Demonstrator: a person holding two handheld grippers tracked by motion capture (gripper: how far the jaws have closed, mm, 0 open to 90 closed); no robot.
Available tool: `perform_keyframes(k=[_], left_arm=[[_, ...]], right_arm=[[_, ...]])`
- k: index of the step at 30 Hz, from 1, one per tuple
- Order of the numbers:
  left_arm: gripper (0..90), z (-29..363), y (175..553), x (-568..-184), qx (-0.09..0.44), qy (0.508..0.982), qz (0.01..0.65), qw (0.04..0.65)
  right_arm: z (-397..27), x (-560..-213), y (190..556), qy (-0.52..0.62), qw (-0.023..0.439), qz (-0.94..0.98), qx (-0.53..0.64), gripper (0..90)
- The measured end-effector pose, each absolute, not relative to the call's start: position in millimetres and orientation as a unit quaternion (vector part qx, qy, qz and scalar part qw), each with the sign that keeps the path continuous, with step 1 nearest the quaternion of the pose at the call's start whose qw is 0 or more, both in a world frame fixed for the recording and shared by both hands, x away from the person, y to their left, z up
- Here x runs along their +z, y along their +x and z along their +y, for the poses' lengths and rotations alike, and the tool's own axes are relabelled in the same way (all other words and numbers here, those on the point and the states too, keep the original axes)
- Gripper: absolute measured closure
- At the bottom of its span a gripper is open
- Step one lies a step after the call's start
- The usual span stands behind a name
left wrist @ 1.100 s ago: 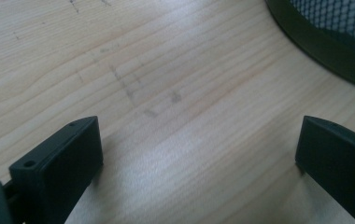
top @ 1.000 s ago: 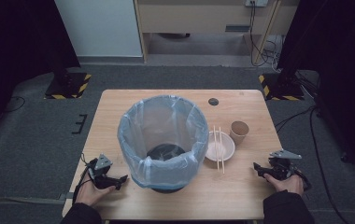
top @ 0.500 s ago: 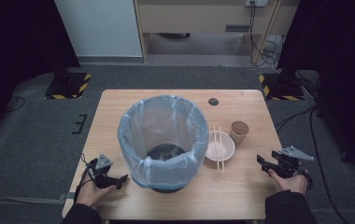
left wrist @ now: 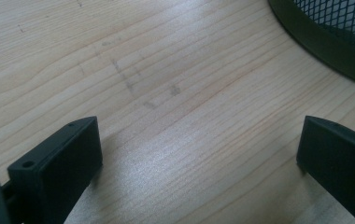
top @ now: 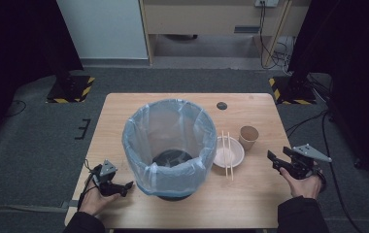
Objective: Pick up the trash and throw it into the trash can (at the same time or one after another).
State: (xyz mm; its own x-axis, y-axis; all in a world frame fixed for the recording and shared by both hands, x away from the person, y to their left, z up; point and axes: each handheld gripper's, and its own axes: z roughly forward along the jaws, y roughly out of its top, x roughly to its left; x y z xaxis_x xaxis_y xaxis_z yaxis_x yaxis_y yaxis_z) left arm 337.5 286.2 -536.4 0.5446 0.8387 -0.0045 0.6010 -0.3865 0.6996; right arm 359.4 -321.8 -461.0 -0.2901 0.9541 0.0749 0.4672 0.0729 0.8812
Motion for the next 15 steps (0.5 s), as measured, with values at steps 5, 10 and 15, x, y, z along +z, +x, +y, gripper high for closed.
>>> perform_keyframes(k=[5,10,15], left_arm=[[0.0,286.1,337.6,-536.4,0.179,0.813,0.443,0.333],[0.0,286.0,337.7,-536.5,0.179,0.813,0.443,0.333],[0.0,285.7,337.6,-536.6,0.180,0.812,0.444,0.333]], right_arm=[[-317.2,-457.1,363.2,0.521,0.285,0.677,0.435,33.1],[-312.3,-448.8,368.0,0.512,0.295,0.677,0.439,33.0],[-312.3,-437.8,373.8,0.507,0.297,0.671,0.451,33.2]])
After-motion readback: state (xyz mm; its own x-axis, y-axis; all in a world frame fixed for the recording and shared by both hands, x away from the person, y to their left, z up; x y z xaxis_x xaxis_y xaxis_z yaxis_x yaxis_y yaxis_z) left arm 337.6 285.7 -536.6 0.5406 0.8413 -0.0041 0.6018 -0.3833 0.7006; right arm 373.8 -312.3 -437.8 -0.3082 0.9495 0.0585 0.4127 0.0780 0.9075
